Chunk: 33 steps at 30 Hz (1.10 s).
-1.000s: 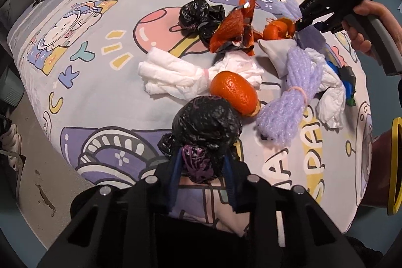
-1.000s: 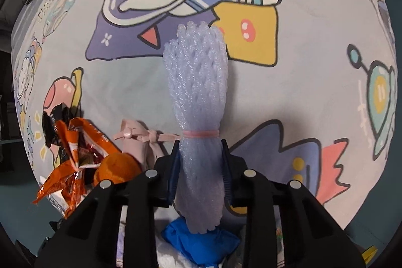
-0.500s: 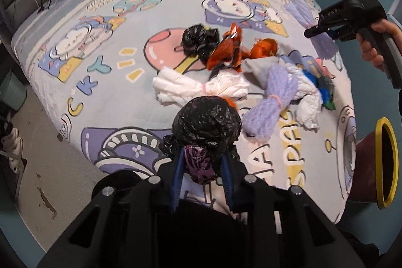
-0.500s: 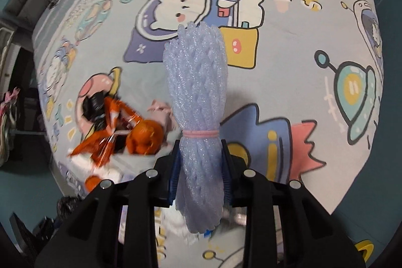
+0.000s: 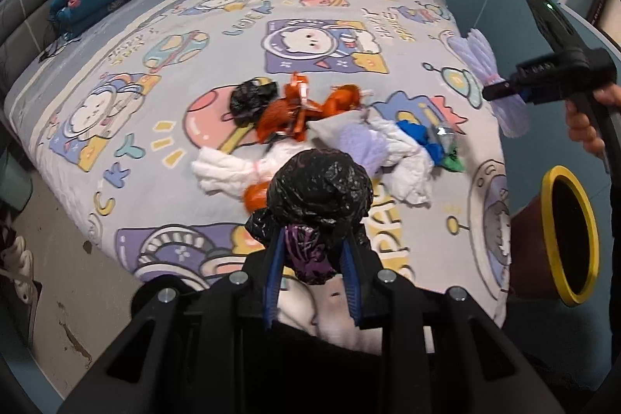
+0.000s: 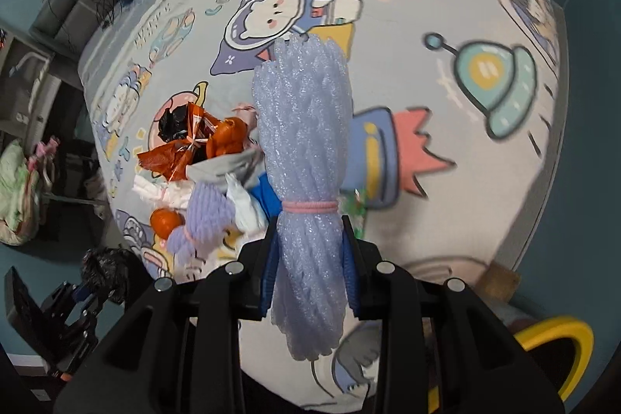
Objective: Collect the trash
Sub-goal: 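Carry the black bag and lavender net toward the yellow bin with both tools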
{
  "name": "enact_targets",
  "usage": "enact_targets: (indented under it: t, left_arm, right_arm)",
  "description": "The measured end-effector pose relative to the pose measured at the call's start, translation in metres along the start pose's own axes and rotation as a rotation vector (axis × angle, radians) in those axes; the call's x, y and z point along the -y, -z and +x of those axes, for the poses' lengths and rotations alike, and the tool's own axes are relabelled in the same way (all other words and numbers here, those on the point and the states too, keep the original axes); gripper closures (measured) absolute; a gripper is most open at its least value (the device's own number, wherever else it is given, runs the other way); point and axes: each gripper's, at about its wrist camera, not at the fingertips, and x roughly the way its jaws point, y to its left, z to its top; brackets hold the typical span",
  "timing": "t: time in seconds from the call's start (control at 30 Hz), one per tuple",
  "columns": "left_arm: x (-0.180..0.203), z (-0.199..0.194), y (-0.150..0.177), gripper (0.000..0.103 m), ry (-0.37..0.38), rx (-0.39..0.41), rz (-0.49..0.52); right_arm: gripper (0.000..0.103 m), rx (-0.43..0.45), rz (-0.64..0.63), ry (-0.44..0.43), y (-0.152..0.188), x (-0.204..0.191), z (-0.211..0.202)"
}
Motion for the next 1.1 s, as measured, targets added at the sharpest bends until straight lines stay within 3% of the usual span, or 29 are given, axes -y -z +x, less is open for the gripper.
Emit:
enact_targets:
  t: [0.37,0.63,1.1]
  left_arm:
    - [0.078,0.012,0.000,0.077,0.107,-0.047,0.128]
    - [0.141,0.010,-0.005,0.077,0.182,-0.049,0.244]
    - [0.227,-0.007,-0.008,0.077,0.303,-0.033,0.373]
  right_arm:
    - [0.075,0.072,0.137,-0.064,0.076,0.073,-0.044]
    - [0.075,0.129,0.215,-0.054,0.121,0.111,-0.069]
    - [0.074,0.237,0.385,-0.050,0.175,0.171,-0.105]
